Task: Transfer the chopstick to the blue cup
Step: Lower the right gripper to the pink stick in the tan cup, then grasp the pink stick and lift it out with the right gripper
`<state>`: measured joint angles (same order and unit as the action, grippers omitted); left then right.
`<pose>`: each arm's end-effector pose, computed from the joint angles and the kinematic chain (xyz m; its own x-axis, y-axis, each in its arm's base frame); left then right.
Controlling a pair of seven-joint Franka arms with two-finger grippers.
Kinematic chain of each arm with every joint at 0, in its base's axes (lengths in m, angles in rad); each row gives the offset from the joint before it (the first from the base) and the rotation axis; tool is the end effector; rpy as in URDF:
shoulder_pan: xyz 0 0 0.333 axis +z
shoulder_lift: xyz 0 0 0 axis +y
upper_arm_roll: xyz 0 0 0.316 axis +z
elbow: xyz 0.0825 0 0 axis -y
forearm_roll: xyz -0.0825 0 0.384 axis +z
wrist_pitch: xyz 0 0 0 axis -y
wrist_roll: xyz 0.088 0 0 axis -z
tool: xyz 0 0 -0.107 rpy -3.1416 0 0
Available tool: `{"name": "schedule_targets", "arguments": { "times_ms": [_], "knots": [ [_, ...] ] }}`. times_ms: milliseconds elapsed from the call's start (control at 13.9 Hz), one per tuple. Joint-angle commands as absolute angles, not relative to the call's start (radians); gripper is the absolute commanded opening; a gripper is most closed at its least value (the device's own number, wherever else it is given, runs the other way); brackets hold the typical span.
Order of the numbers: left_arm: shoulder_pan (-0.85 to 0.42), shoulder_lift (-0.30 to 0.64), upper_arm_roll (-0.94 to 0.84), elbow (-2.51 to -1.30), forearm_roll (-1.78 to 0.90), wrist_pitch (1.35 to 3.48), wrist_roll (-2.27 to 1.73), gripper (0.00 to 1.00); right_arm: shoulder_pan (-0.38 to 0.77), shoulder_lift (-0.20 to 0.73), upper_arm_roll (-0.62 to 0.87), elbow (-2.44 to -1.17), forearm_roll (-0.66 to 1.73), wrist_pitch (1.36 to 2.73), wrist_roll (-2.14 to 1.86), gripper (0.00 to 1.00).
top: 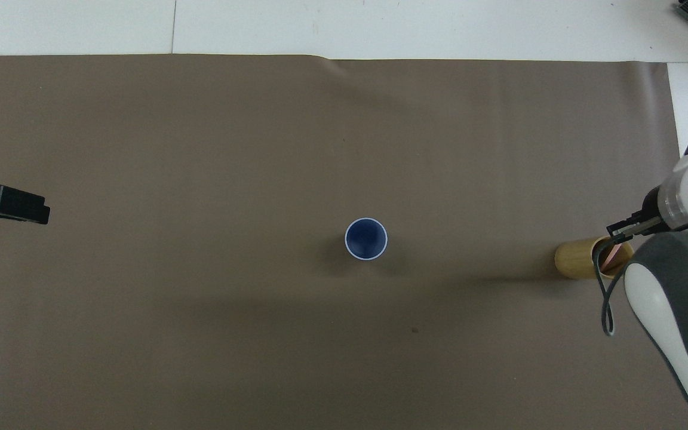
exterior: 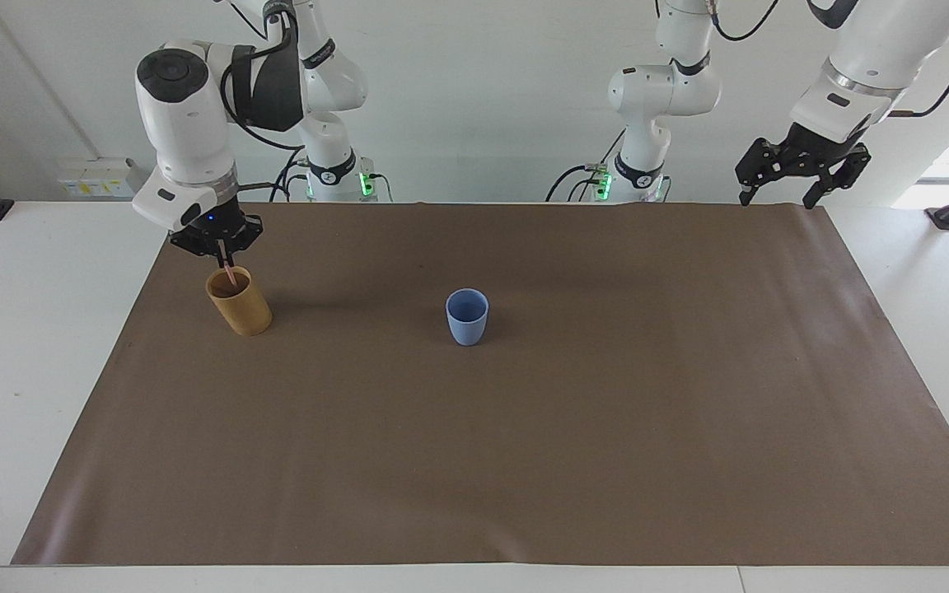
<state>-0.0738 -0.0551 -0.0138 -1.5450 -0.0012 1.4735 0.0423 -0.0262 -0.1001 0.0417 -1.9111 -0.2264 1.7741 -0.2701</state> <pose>0.5252 -0.0465 0.6579 0.9914 -0.1296 -0.0164 -0.1296 -0.9916 0.0011 0.5279 -0.0106 0.5365 0.9429 0.3177 -0.0999 0.3319 -0.9213 0.2028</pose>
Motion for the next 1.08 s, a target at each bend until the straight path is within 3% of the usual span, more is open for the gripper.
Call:
{"name": "schedule_targets", "arguments": {
  "times_ms": [0,216,433,649,1010],
  "knots": [
    [-0.067,-0.071,-0.02,-1.543,-0.017,1.454,0.049,1.0,-0.038,-0.176,0.046,-1.886,-0.186,1.691,-0.278,0.0],
    [-0.061,-0.071,-0.018,-1.543,-0.017,1.453,0.049,1.0,-0.028,-0.199,0.055,-1.809,-0.124,1.648,-0.243,0.0],
    [-0.061,-0.071,-0.017,-1.543,-0.015,1.454,0.049,1.0,0.003,-0.199,0.103,-1.783,-0.085,1.705,-0.112,0.0],
    [-0.063,-0.071,-0.018,-1.543,-0.015,1.454,0.049,1.0,0.003,-0.19,0.195,-1.776,-0.003,1.807,-0.002,0.0],
    [-0.063,-0.071,-0.018,-1.543,-0.015,1.453,0.049,1.0,0.003,-0.167,0.386,-1.749,0.035,1.841,0.237,0.0]
  ]
}}
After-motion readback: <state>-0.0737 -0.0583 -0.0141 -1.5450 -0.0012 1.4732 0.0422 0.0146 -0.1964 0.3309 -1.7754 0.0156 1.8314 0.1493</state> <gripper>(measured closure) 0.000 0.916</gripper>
